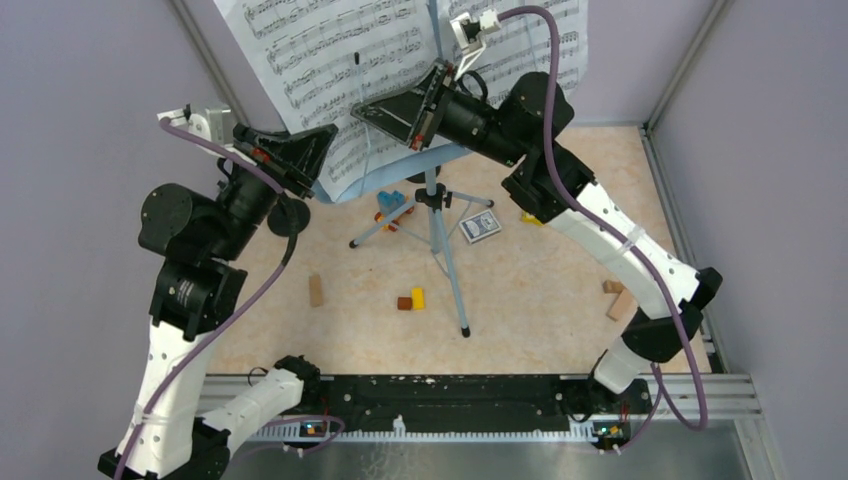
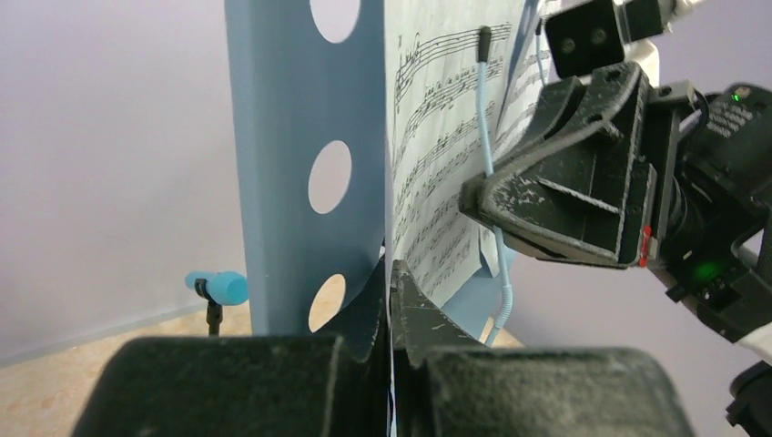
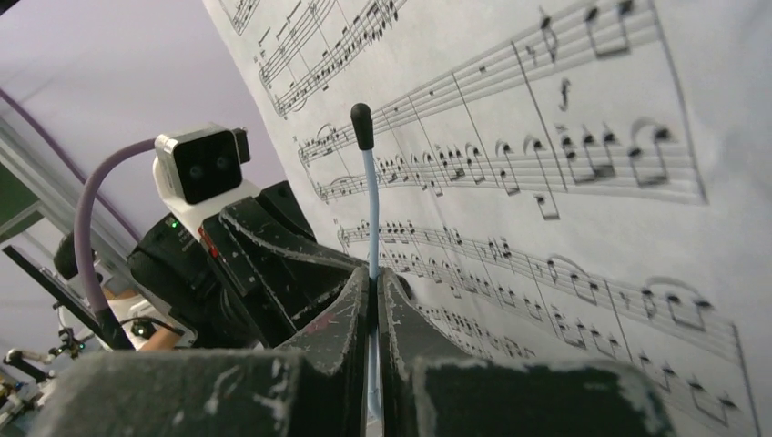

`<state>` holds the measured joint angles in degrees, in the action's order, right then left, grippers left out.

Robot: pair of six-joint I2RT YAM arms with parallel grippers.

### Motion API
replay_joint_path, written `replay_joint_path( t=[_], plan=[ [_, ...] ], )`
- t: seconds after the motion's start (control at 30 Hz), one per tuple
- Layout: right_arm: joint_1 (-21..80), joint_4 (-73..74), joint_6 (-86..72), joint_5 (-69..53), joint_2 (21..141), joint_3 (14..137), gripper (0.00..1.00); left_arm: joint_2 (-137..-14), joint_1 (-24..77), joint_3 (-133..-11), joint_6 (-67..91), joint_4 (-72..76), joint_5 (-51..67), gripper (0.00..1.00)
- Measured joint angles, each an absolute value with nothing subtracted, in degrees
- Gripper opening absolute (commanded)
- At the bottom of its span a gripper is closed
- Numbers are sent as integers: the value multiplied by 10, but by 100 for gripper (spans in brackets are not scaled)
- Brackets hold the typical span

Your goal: Pack up the instrument practice props

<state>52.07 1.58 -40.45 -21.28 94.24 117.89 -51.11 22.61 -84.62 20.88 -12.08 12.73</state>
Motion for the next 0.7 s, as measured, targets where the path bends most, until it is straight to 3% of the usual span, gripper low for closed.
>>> replay_joint_path(
  t=[0.2,0.7],
  plan=[
    [522,-101,-389,-207,894,1068,0,-493,226,-836,209,-128,98,0],
    [525,-128,-362,-195,889,1051,0,-365,227,-881,182,-284,-116,0]
  ],
)
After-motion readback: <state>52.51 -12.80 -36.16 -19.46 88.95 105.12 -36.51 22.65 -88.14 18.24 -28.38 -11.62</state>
